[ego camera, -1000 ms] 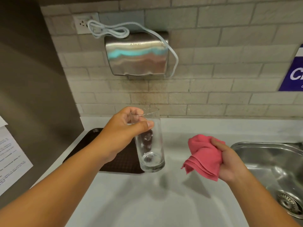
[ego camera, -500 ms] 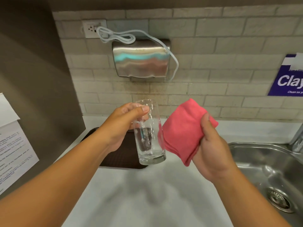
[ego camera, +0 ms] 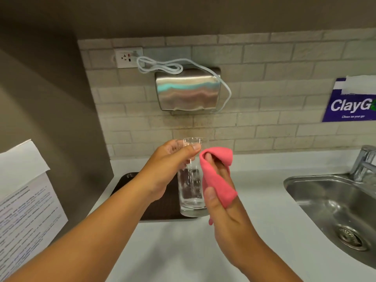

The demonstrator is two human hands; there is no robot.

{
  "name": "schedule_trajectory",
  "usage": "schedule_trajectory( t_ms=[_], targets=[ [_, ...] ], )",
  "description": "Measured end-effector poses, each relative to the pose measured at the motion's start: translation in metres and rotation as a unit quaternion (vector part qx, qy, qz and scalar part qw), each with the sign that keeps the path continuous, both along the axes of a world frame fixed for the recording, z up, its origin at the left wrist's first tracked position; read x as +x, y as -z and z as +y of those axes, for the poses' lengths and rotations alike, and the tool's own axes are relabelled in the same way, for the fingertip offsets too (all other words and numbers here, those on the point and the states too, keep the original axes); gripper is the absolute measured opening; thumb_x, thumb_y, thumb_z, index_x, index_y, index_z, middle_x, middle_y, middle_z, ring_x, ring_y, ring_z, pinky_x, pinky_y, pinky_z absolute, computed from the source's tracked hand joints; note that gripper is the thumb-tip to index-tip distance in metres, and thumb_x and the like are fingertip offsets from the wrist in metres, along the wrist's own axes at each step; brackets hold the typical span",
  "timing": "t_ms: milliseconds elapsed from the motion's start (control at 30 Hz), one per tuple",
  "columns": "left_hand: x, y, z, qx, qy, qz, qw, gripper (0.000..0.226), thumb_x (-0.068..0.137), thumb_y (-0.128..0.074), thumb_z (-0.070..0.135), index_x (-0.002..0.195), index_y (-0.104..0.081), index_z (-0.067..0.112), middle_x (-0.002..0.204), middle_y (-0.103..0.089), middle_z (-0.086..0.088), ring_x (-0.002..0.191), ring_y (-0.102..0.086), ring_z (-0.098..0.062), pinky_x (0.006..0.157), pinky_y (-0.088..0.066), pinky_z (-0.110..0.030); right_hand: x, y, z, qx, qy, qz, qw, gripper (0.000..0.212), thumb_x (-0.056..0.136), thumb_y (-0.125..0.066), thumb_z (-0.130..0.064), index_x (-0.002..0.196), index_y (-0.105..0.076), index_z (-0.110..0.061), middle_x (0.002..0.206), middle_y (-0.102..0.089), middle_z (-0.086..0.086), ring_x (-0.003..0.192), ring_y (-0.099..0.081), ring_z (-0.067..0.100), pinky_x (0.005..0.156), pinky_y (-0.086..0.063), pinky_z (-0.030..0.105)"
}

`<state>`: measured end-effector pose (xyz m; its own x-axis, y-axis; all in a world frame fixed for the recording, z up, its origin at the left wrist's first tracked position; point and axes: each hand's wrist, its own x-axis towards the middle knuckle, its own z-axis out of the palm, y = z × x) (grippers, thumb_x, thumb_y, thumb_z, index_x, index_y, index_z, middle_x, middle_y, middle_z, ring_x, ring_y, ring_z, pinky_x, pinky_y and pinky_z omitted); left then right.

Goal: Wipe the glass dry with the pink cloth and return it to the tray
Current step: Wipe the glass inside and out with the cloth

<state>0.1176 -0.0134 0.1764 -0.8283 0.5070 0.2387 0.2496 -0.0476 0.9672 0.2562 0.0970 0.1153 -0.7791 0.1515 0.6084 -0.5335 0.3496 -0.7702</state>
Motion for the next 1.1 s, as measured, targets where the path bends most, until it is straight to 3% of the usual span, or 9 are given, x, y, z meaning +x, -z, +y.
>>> schedule_trajectory(
  t_ms=[100, 333, 433, 500, 600, 700, 800, 900, 1100],
  targets=[
    [0.007, 0.003, -0.001, 0.023, 0.002, -0.005, 1.000, 0.055, 0.068, -0.078, 0.060, 0.100, -0.071, 0.016, 0.095, -0.073, -0.002, 0.096, -0.068, -0.020, 0.097, -0.051, -0.043, -0.006, 0.003, 0.000, 0.029, 0.000, -0.009, 1.000, 0.064, 0.108, -0.050, -0.026, 0.166, -0.026, -0.032, 0.174, -0.011, -0.031, 0.158, -0.010, -0.013, 0.119, -0.018, 0.003],
    [0.019, 0.000, 0.010, 0.054, -0.013, -0.038, 0.998, 0.048, 0.079, -0.075, 0.050, 0.107, -0.070, 0.011, 0.094, -0.072, -0.005, 0.095, -0.067, -0.020, 0.094, -0.052, -0.038, -0.010, -0.005, 0.031, 0.098, -0.042, -0.067, 0.992, 0.072, 0.105, -0.049, -0.036, 0.166, -0.012, -0.048, 0.172, 0.014, -0.036, 0.153, 0.012, -0.021, 0.121, -0.005, 0.012],
    [0.021, 0.001, 0.016, 0.060, -0.013, -0.045, 0.997, 0.043, 0.079, -0.075, 0.047, 0.103, -0.070, 0.012, 0.096, -0.072, -0.006, 0.098, -0.067, -0.020, 0.097, -0.051, -0.040, -0.007, -0.009, 0.041, 0.019, -0.084, -0.057, 0.995, 0.061, 0.104, -0.047, -0.036, 0.157, -0.029, -0.061, 0.173, -0.011, -0.033, 0.158, -0.011, -0.010, 0.117, -0.019, 0.002],
    [0.019, 0.003, 0.019, 0.058, -0.004, -0.046, 0.997, 0.029, 0.079, -0.076, 0.046, 0.089, -0.072, 0.019, 0.086, -0.073, 0.001, 0.091, -0.067, -0.018, 0.094, -0.050, -0.040, -0.005, -0.012, 0.049, -0.093, -0.096, -0.091, 0.987, 0.043, 0.097, -0.056, -0.048, 0.133, -0.056, -0.071, 0.157, -0.051, -0.018, 0.150, -0.042, 0.014, 0.114, -0.045, 0.018],
    [0.021, 0.005, 0.022, 0.057, 0.020, -0.049, 0.997, 0.024, 0.073, -0.080, 0.052, 0.080, -0.076, 0.030, 0.080, -0.074, 0.008, 0.082, -0.070, -0.011, 0.082, -0.049, -0.031, -0.006, -0.007, 0.068, -0.220, -0.133, -0.123, 0.959, 0.046, 0.087, -0.062, -0.057, 0.131, -0.068, -0.045, 0.136, -0.075, -0.002, 0.132, -0.067, 0.025, 0.118, -0.045, 0.057],
    [0.021, 0.005, 0.026, 0.075, 0.007, -0.060, 0.995, 0.035, 0.074, -0.080, 0.052, 0.093, -0.077, 0.023, 0.090, -0.078, 0.005, 0.090, -0.075, -0.014, 0.082, -0.051, -0.030, -0.002, 0.002, 0.077, -0.178, -0.118, -0.124, 0.969, 0.053, 0.091, -0.060, -0.058, 0.141, -0.063, -0.042, 0.132, -0.077, -0.011, 0.130, -0.067, 0.016, 0.117, -0.047, 0.047],
    [0.019, 0.002, 0.027, 0.103, 0.002, -0.084, 0.991, 0.044, 0.077, -0.077, 0.048, 0.107, -0.076, 0.017, 0.093, -0.081, 0.003, 0.088, -0.077, -0.013, 0.086, -0.051, -0.032, 0.011, 0.011, 0.072, -0.038, -0.110, -0.069, 0.991, 0.056, 0.097, -0.052, -0.053, 0.152, -0.049, -0.052, 0.160, -0.053, -0.019, 0.140, -0.049, 0.000, 0.111, -0.039, 0.015],
    [0.018, 0.001, 0.029, 0.103, 0.007, -0.077, 0.992, 0.057, 0.069, -0.082, 0.053, 0.110, -0.075, 0.013, 0.094, -0.077, 0.001, 0.090, -0.073, -0.015, 0.089, -0.053, -0.033, 0.016, 0.019, 0.064, 0.146, -0.082, 0.003, 0.986, 0.062, 0.106, -0.047, -0.036, 0.161, -0.027, -0.056, 0.177, -0.004, -0.024, 0.162, -0.010, -0.002, 0.122, -0.019, 0.009],
    [0.021, 0.001, 0.033, 0.083, 0.041, -0.056, 0.994, 0.021, 0.080, -0.078, 0.045, 0.086, -0.073, 0.026, 0.083, -0.073, 0.004, 0.084, -0.067, -0.014, 0.089, -0.048, -0.037, 0.005, 0.004, 0.060, 0.193, -0.019, 0.030, 0.981, 0.069, 0.107, -0.044, -0.038, 0.163, -0.008, -0.058, 0.176, 0.012, -0.026, 0.163, 0.004, 0.000, 0.122, -0.011, 0.006]
  ],
)
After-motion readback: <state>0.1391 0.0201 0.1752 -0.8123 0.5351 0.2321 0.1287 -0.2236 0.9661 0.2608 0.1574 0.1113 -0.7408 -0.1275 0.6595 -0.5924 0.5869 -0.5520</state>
